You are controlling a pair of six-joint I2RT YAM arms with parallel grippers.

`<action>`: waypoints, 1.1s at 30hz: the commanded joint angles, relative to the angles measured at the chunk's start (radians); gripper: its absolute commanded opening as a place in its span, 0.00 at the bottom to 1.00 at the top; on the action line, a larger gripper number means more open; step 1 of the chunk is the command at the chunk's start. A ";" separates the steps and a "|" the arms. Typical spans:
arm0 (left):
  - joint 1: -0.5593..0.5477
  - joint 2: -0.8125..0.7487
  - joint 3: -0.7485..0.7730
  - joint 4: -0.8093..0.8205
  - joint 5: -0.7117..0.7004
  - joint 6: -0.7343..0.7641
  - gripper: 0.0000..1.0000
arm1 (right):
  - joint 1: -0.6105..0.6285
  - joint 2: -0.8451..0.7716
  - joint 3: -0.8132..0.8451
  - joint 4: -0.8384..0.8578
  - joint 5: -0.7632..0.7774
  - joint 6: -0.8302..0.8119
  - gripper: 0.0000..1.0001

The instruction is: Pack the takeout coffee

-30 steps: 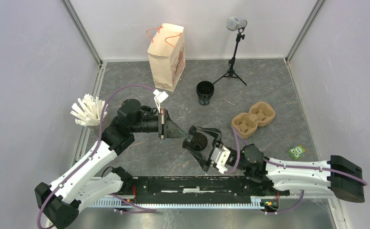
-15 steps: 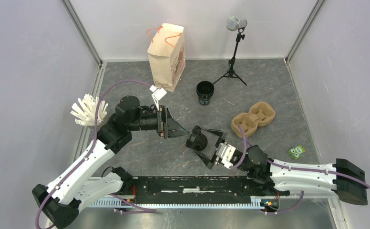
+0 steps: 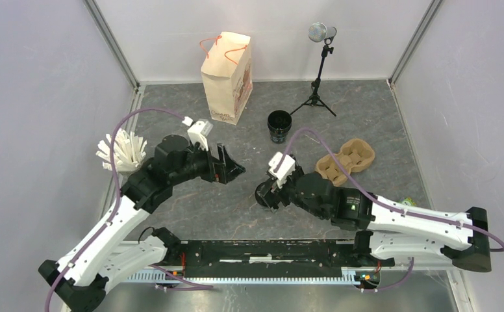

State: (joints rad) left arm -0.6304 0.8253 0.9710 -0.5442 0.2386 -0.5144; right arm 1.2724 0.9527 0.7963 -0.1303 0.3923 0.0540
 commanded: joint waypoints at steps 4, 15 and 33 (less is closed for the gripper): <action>0.006 -0.050 -0.199 0.139 -0.008 -0.096 0.96 | 0.001 0.146 0.234 -0.470 0.032 0.143 0.90; 0.012 0.032 -0.298 0.270 0.108 -0.093 0.83 | -0.007 0.126 0.200 -0.457 0.216 0.185 0.88; 0.011 -0.159 -0.147 -0.132 -0.055 0.182 1.00 | -0.413 0.371 -0.011 -0.073 0.035 0.104 0.50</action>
State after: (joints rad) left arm -0.6231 0.7216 0.7898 -0.5598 0.2604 -0.4633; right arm 0.8890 1.2701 0.8001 -0.3428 0.4660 0.1837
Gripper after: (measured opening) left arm 0.995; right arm 0.542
